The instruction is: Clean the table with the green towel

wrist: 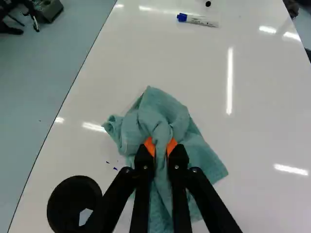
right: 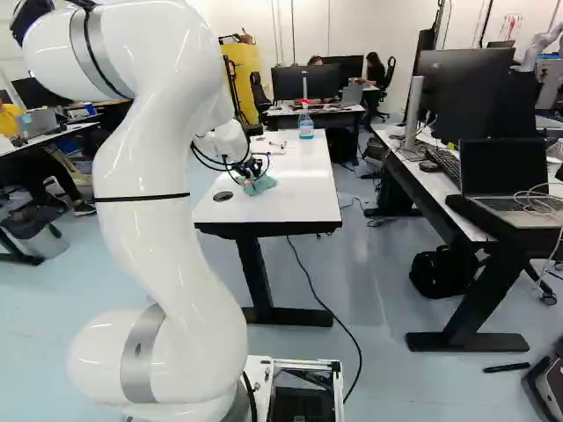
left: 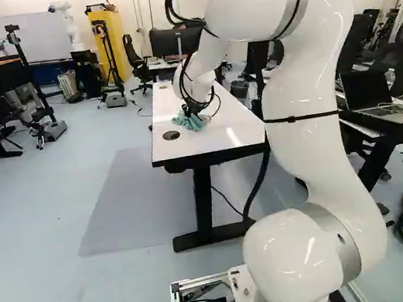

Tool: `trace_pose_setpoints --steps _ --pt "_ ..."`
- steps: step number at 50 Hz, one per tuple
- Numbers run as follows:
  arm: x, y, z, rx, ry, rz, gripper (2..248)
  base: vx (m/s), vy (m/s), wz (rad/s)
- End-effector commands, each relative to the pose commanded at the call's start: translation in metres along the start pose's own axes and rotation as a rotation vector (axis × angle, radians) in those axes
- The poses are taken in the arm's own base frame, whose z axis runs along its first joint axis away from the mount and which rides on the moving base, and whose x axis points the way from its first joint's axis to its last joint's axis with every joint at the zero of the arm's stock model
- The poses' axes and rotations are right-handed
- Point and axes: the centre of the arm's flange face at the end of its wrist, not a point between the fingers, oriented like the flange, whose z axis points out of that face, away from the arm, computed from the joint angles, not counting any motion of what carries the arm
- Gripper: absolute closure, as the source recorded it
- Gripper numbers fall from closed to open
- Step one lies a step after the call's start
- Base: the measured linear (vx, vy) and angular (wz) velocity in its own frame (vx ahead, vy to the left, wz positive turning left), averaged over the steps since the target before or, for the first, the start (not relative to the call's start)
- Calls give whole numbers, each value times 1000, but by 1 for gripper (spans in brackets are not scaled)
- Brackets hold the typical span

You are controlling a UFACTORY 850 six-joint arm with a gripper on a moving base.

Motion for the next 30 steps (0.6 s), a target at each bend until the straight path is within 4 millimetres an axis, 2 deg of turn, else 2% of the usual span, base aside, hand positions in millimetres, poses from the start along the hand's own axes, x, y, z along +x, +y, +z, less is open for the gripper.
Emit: trace_pose_setpoints --steps 12,30 --pt "-10 -14 -12 16 -10 -17 204 0 0 0" --pt "-33 -22 -35 24 -30 -25 204 0 0 0"
